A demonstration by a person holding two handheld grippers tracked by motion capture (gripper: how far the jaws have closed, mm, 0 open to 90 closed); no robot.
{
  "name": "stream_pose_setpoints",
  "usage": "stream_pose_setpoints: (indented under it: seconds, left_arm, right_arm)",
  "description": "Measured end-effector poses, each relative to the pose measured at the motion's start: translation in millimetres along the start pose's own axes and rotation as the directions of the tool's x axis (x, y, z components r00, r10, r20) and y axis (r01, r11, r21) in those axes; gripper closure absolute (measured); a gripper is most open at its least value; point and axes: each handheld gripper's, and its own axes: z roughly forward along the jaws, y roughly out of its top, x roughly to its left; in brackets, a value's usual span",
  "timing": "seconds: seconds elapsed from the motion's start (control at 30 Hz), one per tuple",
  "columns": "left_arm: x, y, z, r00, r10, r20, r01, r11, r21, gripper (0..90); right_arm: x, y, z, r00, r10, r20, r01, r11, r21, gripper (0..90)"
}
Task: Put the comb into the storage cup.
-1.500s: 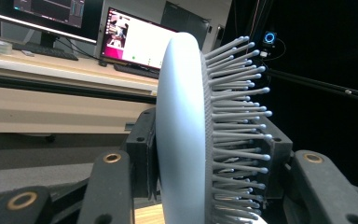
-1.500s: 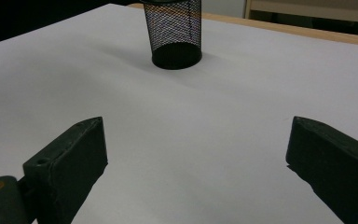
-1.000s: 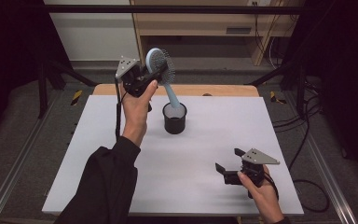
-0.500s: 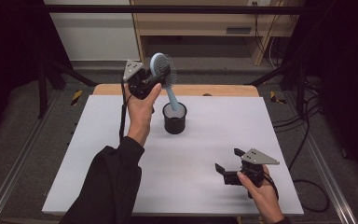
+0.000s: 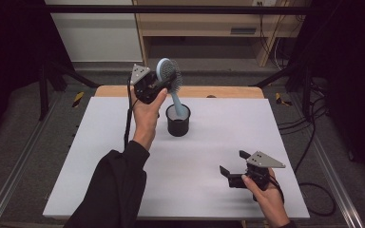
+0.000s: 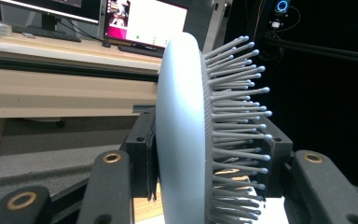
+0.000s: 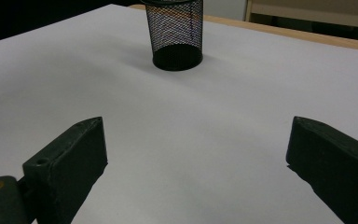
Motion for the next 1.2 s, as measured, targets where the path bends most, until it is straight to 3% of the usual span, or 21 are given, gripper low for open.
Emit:
stream_pose_setpoints:
  seconds: [0.17, 0.5, 0.6, 1.2]
  left_arm:
    - [0.1, -4.2, 1.4, 0.9999, 0.016, 0.001, -0.016, 0.9997, 0.017, 51.0]
    - [-0.4, -11.8, 4.6, 1.0, 0.002, 0.003, -0.002, 0.9997, 0.025, 50.9]
    - [-2.8, -16.2, 6.5, 0.9993, 0.036, 0.003, -0.036, 0.9988, 0.034, 50.9]
    - [4.9, -37.2, 7.5, 0.9999, 0.009, -0.008, -0.009, 0.9981, 0.061, 50.8]
  right_arm:
    - [-0.2, 0.0, 0.2, 1.0, -0.003, 0.002, 0.003, 1.0, 0.003, 5.4]
    - [0.0, -0.1, 0.3, 1.0, -0.004, 0.004, 0.004, 1.0, 0.009, 5.4]
    - [0.2, -0.1, 0.4, 1.0, -0.004, 0.001, 0.004, 1.0, 0.009, 5.4]
    - [1.4, -0.2, 1.5, 0.9998, -0.021, 0.002, 0.021, 1.0, 0.011, 5.3]
